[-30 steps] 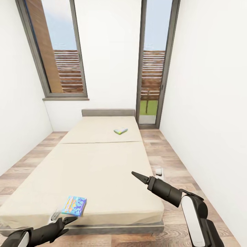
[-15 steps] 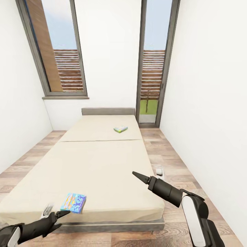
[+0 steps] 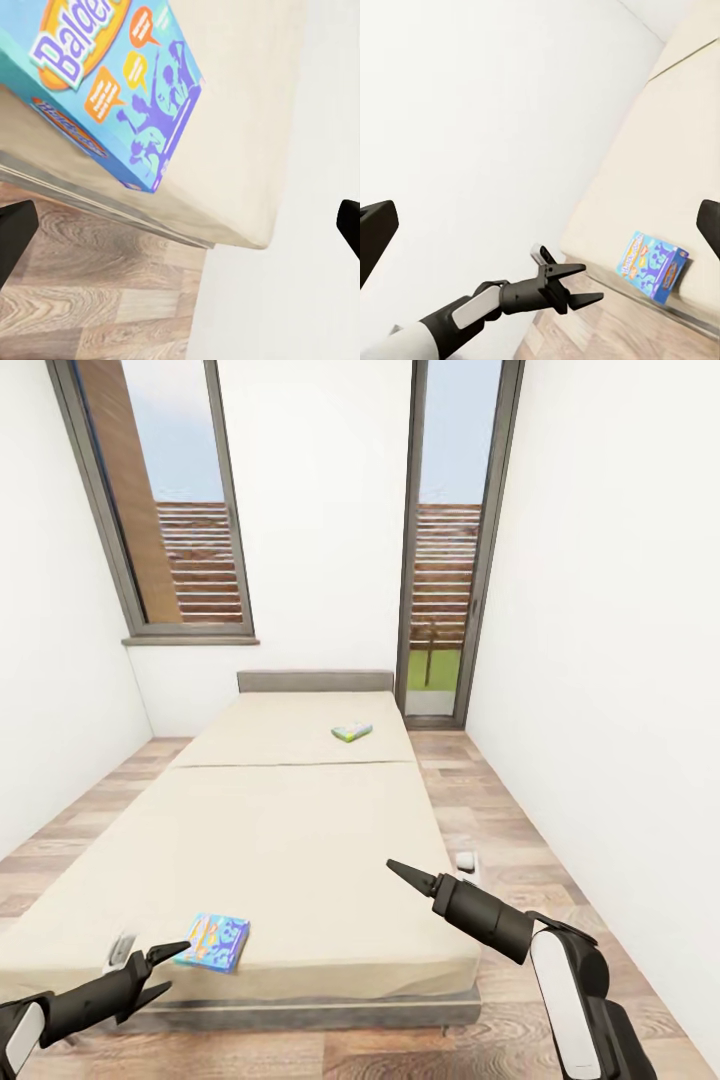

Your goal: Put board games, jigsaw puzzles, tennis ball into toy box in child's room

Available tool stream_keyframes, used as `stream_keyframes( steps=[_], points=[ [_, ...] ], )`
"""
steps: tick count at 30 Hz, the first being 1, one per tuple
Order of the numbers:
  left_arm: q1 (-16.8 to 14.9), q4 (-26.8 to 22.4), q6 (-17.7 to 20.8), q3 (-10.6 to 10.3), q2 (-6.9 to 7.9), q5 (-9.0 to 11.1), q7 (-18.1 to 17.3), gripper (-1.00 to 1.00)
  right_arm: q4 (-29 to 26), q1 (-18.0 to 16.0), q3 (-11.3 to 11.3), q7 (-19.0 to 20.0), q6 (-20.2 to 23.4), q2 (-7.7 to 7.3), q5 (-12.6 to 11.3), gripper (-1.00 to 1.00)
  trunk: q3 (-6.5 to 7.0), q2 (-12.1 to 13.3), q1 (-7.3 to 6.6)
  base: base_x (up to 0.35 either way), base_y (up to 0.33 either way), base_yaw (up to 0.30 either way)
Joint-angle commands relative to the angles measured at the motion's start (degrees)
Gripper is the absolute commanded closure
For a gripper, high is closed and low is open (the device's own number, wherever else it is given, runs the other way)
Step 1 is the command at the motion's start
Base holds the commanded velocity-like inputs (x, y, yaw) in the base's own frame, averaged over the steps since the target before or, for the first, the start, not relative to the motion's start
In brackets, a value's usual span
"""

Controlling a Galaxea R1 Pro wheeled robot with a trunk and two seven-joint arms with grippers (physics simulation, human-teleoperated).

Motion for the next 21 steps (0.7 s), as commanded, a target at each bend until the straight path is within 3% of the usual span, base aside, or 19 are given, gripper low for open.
stream_keyframes(
  steps=[1, 21],
  points=[
    [-0.1, 0.0, 0.4, 0.2, 0.00, 0.1, -0.1, -1.00, 0.0, 0.0, -0.1, 0.3, 0.3, 0.08, 0.1, -1.00, -0.24, -0.4, 0.22, 0.000, 0.000, 0.000],
    [-0.1, 0.1, 1.0, 0.3, 0.64, 0.2, -0.1, -1.00, 0.0, 0.0, -0.1, 0.3, 0.2, 0.13, 0.1, -1.00, -3.83, -8.5, 4.61, 0.000, 0.000, 0.000]
  ],
)
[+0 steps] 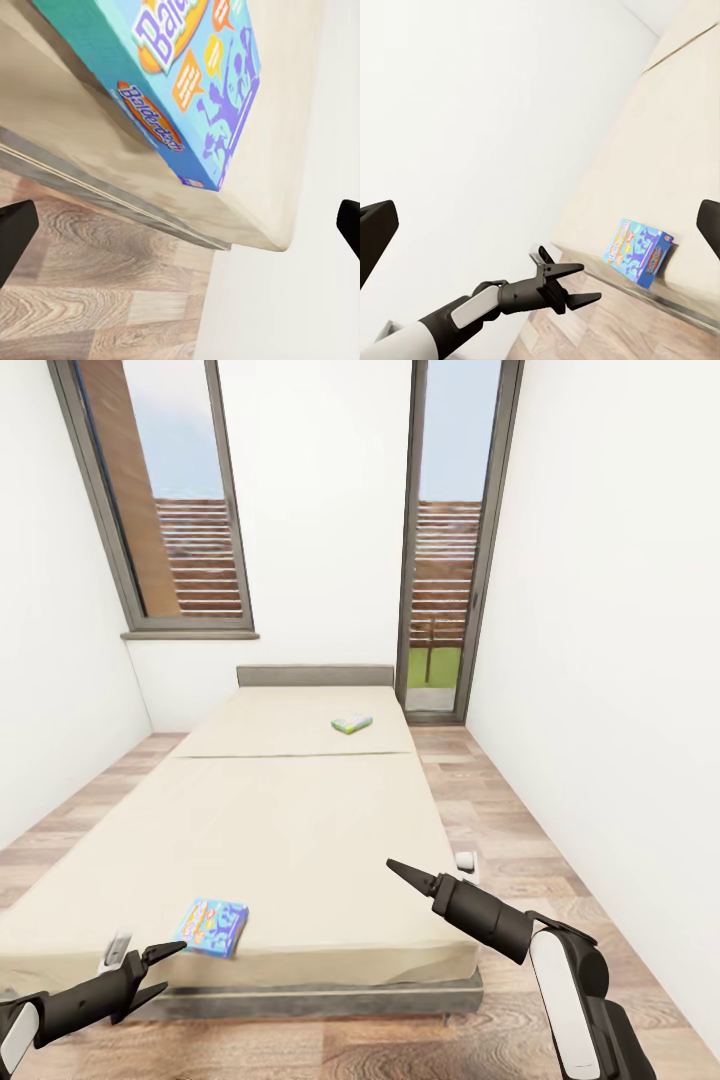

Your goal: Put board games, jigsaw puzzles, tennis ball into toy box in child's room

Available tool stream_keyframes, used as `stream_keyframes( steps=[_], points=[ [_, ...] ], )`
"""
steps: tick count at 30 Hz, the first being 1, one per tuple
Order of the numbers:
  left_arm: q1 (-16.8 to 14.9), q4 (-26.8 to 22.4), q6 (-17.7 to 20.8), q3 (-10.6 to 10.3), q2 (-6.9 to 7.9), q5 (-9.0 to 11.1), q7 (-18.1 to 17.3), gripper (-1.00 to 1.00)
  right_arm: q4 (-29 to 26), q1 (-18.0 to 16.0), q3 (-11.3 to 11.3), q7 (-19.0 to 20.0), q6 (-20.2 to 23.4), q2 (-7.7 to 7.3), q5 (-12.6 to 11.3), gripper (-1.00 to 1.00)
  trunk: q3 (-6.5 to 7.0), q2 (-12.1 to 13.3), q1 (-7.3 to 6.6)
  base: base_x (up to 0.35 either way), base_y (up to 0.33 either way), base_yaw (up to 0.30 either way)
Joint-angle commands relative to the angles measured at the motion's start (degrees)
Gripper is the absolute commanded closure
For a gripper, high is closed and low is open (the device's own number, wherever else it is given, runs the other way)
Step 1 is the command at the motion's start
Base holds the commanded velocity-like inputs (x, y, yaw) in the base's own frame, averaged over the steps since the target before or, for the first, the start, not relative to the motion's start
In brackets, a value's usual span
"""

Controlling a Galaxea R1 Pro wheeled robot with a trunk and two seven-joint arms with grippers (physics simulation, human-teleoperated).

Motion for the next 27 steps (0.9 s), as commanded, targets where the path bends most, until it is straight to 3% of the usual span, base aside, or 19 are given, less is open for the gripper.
stream_keyframes(
  steps=[1, 17, 21, 27],
  points=[
    [0.0, 0.0, 0.4, 0.2, 0.00, 0.1, -0.1, -1.00, 0.0, 0.0, -0.1, 0.3, 0.3, 0.06, 0.1, -1.00, -0.24, -0.4, 0.22, 0.000, 0.000, 0.000],
    [0.0, -0.3, 0.2, 0.2, 0.06, 0.2, -0.4, -1.00, 0.0, 0.0, -0.1, 0.3, 0.3, -0.10, 0.1, -1.00, -3.11, -6.9, 3.73, 0.000, 0.000, 0.000],
    [0.0, -0.6, 0.2, 0.2, -0.01, 0.6, -1.0, -1.00, 0.0, 0.0, -0.1, 0.3, 0.3, -0.10, 0.1, -1.00, -3.11, -6.9, 3.73, 0.000, 0.000, 0.000],
    [0.0, -0.8, -0.5, 0.2, -0.26, 1.3, -5.3, -1.00, 0.0, 0.0, -0.1, 0.3, 0.3, -0.27, 0.2, -1.00, -3.11, -6.9, 3.73, 0.000, 0.000, 0.000]
  ],
)
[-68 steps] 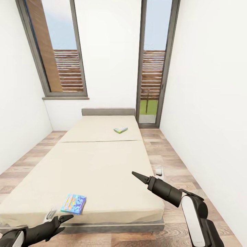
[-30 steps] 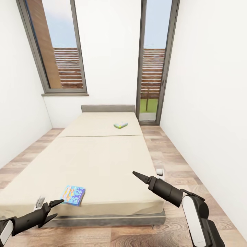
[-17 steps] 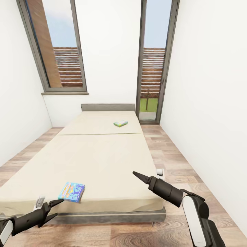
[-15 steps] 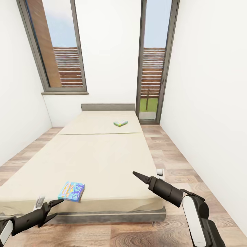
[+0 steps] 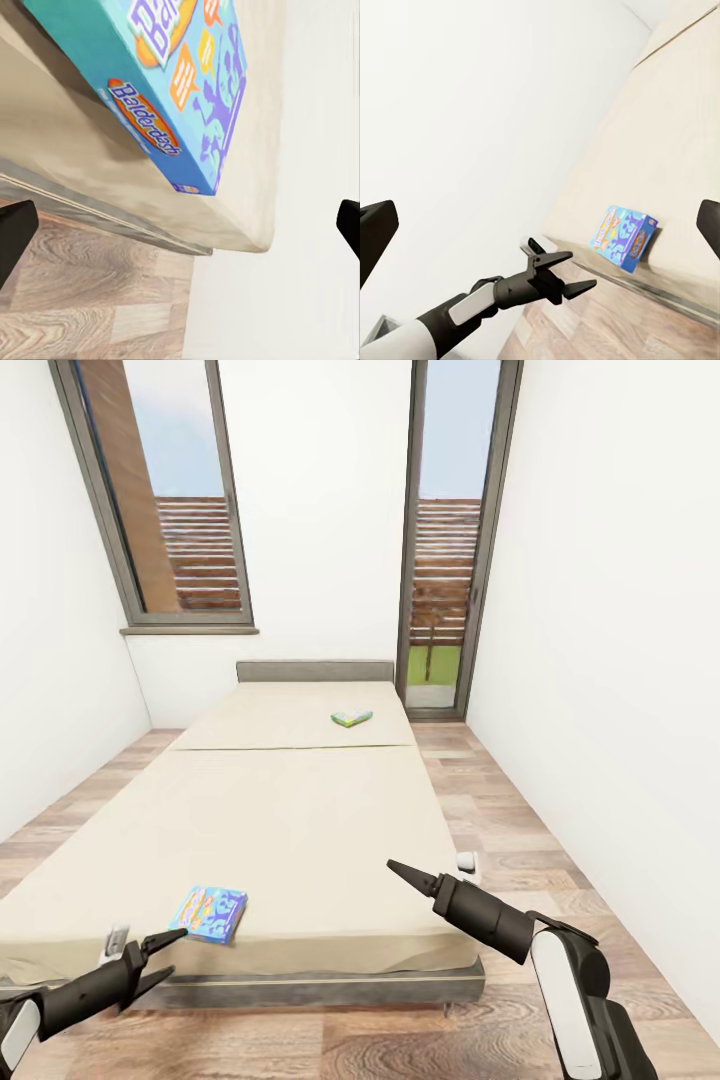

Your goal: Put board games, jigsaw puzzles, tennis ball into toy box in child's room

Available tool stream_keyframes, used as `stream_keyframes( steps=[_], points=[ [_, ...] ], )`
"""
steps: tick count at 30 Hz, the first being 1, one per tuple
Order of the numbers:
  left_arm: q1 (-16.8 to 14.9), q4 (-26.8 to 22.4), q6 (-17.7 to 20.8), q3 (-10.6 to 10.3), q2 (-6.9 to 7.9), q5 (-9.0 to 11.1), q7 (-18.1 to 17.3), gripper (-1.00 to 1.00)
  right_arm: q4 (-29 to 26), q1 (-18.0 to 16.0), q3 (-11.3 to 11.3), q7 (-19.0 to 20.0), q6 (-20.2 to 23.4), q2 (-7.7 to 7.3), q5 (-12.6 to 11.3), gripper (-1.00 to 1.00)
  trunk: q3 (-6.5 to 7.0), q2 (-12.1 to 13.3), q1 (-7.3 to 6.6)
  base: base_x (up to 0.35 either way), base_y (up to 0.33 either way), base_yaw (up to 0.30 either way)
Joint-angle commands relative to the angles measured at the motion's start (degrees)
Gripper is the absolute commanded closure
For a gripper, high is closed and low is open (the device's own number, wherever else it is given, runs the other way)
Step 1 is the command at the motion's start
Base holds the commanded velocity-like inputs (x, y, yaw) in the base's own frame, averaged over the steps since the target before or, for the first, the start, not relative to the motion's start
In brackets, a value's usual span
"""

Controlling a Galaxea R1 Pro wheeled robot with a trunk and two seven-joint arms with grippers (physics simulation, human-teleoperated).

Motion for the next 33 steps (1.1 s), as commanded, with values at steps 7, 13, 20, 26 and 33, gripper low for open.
stream_keyframes(
  steps=[7, 13, 20, 26, 33],
  points=[
    [0.0, 0.1, 0.2, 0.1, 0.04, 0.2, -1.4, -1.00, 0.0, 0.0, -0.1, 0.3, 0.2, 0.13, 0.4, -1.00, -0.06, 0.0, -0.01, 0.000, 0.000, 0.000],
    [0.0, 0.1, 0.2, 0.1, 0.06, 0.2, -1.5, -1.00, 0.1, 0.0, -0.1, 0.4, 0.3, 0.16, 0.2, -1.00, -0.06, 0.0, -0.01, 0.020, 0.000, 0.000],
    [0.0, 0.2, 0.3, 0.1, 0.15, 0.2, -1.5, -1.00, 0.1, 0.0, 0.0, 0.6, 0.1, 0.46, 0.1, -1.00, -0.06, 0.0, -0.01, 0.003, 0.000, 0.000],
    [0.0, 0.2, 0.3, 0.1, 0.17, 0.2, -1.5, -1.00, 0.1, 0.0, 0.2, 0.6, 0.1, 0.56, 0.1, -1.00, -0.06, 0.0, -0.01, 0.012, 0.008, 0.000],
    [0.0, 0.2, 0.3, 0.1, 0.17, 0.3, -1.6, -1.00, 0.1, 0.0, 0.3, 0.5, 0.1, 0.58, 0.1, -1.00, -0.06, 0.0, -0.01, 0.041, 0.048, 0.000]
  ],
)
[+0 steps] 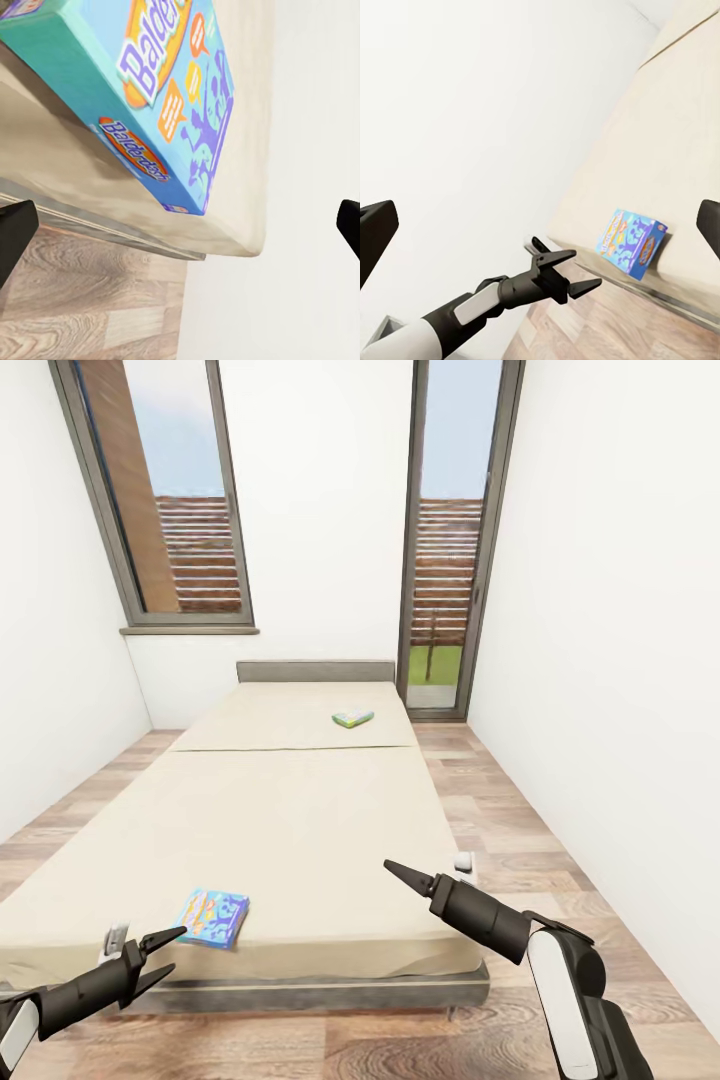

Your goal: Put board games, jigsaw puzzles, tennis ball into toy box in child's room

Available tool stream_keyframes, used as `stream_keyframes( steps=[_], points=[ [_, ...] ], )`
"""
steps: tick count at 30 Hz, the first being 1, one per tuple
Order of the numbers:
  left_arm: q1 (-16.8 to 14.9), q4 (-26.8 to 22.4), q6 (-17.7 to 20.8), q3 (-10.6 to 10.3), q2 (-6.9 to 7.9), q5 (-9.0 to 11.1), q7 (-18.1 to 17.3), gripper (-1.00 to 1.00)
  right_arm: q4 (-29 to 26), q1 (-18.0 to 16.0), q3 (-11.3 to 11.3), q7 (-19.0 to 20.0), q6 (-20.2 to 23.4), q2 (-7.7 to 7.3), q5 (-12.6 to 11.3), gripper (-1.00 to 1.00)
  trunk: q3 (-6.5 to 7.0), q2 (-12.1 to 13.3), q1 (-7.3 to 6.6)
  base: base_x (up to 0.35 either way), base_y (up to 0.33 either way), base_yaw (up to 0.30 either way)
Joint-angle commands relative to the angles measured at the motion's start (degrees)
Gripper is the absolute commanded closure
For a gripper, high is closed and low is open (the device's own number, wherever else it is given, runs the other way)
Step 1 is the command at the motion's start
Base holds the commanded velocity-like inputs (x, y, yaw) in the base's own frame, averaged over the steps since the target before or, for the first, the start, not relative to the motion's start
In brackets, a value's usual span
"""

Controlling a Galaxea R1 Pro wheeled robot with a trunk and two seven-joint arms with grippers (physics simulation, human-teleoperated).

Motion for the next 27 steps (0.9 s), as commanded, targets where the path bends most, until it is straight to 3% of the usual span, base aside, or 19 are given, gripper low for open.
stream_keyframes(
  steps=[1, 6, 20, 27],
  points=[
    [0.0, 0.0, 0.4, 0.1, 0.00, 0.1, -0.1, -1.00, 0.0, 0.0, -0.1, 0.3, 0.3, 0.06, 0.1, -1.00, -0.06, 0.0, -0.01, 0.011, 0.014, 0.000],
    [0.0, 0.0, 0.4, 0.1, 0.01, 0.1, -0.3, -1.00, 0.0, 0.0, -0.1, 0.3, 0.3, 0.06, 0.1, -1.00, -0.06, 0.0, -0.01, 0.004, 0.006, 0.000],
    [0.0, 0.0, 0.6, 0.2, 0.00, 0.1, -0.3, -1.00, 0.0, 0.0, 0.0, 0.4, -1.3, 0.06, 0.1, -1.00, -2.57, -5.6, 3.07, 0.000, 0.000, 0.000],
    [0.0, 0.0, 0.3, 0.3, -0.59, 0.0, -0.4, -1.00, 0.6, 0.0, 0.5, 0.1, -1.3, 0.26, 0.9, -1.00, -2.56, -5.6, 3.06, 0.000, -0.001, 0.000]
  ],
)
